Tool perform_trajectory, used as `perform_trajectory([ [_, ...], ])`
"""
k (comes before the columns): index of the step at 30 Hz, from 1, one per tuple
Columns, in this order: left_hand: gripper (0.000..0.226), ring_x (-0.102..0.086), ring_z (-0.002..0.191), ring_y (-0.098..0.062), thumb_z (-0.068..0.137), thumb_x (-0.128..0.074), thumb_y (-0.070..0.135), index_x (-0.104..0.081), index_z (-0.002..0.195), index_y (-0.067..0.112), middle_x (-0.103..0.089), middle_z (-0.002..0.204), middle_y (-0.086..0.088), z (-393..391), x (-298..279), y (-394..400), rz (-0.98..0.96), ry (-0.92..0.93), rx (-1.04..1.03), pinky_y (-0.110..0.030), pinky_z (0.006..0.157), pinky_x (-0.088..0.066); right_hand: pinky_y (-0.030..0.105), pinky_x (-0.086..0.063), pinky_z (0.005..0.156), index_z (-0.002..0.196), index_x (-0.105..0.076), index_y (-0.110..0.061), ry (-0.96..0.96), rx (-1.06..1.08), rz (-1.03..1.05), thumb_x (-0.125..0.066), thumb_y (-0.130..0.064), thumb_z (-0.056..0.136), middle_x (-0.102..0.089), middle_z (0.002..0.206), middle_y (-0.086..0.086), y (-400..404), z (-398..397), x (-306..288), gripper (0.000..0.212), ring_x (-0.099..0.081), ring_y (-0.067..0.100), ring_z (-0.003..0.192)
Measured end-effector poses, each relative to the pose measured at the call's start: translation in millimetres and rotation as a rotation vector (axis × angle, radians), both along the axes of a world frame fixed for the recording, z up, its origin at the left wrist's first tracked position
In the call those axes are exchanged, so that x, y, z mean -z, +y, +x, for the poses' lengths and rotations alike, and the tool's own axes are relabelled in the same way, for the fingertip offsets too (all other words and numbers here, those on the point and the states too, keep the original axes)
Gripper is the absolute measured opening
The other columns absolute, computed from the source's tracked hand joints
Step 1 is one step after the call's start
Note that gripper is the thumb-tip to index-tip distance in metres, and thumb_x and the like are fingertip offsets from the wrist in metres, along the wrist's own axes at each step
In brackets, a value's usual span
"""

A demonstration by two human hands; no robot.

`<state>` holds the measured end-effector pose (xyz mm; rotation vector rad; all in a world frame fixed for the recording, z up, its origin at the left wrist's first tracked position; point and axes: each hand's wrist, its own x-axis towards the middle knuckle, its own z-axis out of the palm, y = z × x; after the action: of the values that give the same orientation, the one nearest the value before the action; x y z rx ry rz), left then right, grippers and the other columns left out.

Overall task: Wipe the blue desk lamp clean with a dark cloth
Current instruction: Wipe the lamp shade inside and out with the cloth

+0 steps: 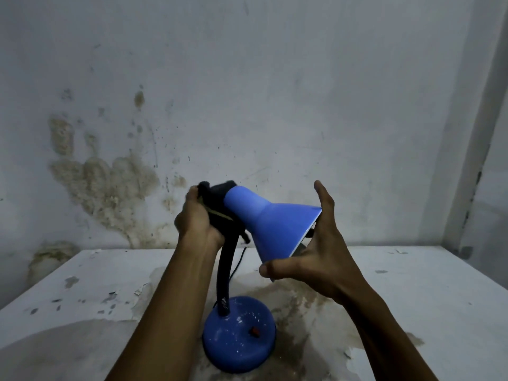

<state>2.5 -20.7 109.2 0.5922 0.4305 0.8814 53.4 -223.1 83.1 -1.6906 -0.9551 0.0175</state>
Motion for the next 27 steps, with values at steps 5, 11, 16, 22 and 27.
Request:
perform_trajectory([
  [5,0.019,-0.069,0.075,-0.007,0.101,-0.053,0.032,-0.068,0.093,0.023,-0.073,0.082,0.008,-19.3,18.2,-56.9,0.474,0.002,-0.456,-0.026,0.068,-0.053,0.033,-0.052,0.088,0.148,0.009,-0.055,-0.001,0.017,0.013,-0.087,-0.036,0.032,-0.041,0.133,-0.006,3.7,1.2,-0.1,0.151,-0.048,0.001,0.114],
  [11,0.029,-0.06,0.104,0.007,0.105,-0.04,0.037,-0.051,0.131,0.03,-0.063,0.113,0.025,-7.5,51.5,-68.8,1.055,0.201,-0.479,-0.01,0.079,-0.048,0.034,-0.059,0.076,0.144,-0.005,-0.052,-0.005,-0.006,0.036,-0.084,-0.03,0.03,-0.045,0.13,0.002,4.3,3.6,4.3,0.14,-0.06,0.014,0.102],
  [16,0.049,-0.066,0.077,-0.027,0.095,-0.042,0.058,-0.068,0.087,0.017,-0.07,0.077,-0.001,8.6,37.0,-27.7,0.537,0.33,-0.091,-0.04,0.071,-0.052,0.034,-0.057,0.074,0.141,-0.009,-0.051,-0.01,0.025,0.018,-0.085,-0.033,0.029,-0.045,0.128,-0.001,4.2,0.1,3.9,0.136,-0.06,0.01,0.098],
  [22,0.027,-0.062,0.074,-0.008,0.102,-0.04,0.048,-0.058,0.092,0.031,-0.065,0.078,0.011,8.5,66.2,-48.1,0.728,0.26,-0.388,-0.035,0.067,-0.049,0.043,-0.057,0.083,0.14,-0.009,-0.055,-0.011,0.05,0.023,-0.085,-0.036,0.028,-0.044,0.132,0.0,9.7,1.5,2.8,0.136,-0.056,0.02,0.111],
  [27,0.045,-0.064,0.082,-0.019,0.094,-0.028,0.064,-0.05,0.109,0.027,-0.067,0.088,0.007,14.6,87.1,-58.5,0.872,0.374,-0.532,-0.045,0.074,-0.051,0.037,-0.057,0.079,0.138,-0.012,-0.054,-0.03,0.059,0.044,-0.086,-0.031,0.031,-0.046,0.13,0.002,8.3,0.8,6.4,0.131,-0.056,0.019,0.11],
])
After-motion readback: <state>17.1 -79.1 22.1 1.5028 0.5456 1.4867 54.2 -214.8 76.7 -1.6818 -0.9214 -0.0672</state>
